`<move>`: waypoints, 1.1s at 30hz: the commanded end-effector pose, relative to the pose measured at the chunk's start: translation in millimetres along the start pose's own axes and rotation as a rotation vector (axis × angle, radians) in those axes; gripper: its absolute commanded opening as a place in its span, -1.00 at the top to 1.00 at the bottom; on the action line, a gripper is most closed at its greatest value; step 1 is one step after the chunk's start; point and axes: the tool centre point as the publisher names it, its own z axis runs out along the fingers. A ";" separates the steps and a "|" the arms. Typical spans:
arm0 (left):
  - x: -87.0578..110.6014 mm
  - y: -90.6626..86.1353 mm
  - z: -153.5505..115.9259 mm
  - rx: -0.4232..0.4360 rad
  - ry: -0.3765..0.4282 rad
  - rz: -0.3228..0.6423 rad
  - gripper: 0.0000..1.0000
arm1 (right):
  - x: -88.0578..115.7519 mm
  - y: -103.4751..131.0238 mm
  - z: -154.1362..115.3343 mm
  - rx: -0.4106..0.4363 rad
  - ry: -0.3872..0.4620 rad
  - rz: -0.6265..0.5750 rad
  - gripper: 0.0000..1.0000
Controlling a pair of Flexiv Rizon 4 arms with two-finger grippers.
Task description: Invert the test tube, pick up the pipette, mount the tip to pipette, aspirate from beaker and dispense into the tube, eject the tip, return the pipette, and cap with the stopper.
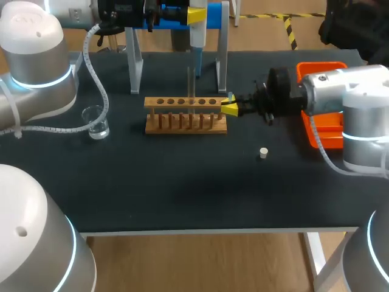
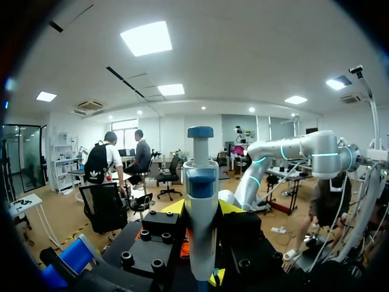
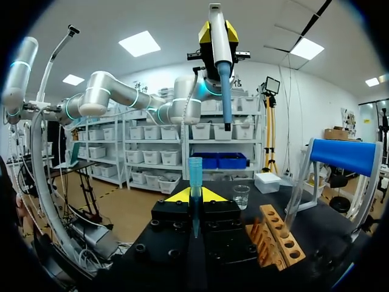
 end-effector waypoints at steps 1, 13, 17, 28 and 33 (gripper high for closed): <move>1.0 0.9 0.5 0.005 -0.003 0.002 1.00 | -7.8 -1.6 12.1 -0.007 0.002 -0.004 1.00; 1.0 0.9 0.5 0.005 -0.003 0.002 1.00 | -22.1 2.3 39.1 -0.016 0.007 -0.019 1.00; 1.0 0.9 0.5 0.005 -0.003 0.002 1.00 | -26.5 2.3 45.7 -0.016 0.008 -0.022 1.00; 1.0 0.9 0.5 0.005 -0.003 0.002 1.00 | -35.1 5.2 58.3 -0.025 0.003 -0.016 1.00; 1.0 0.9 0.5 0.005 -0.003 0.002 1.00 | -39.5 5.7 60.4 -0.029 -0.003 -0.011 1.00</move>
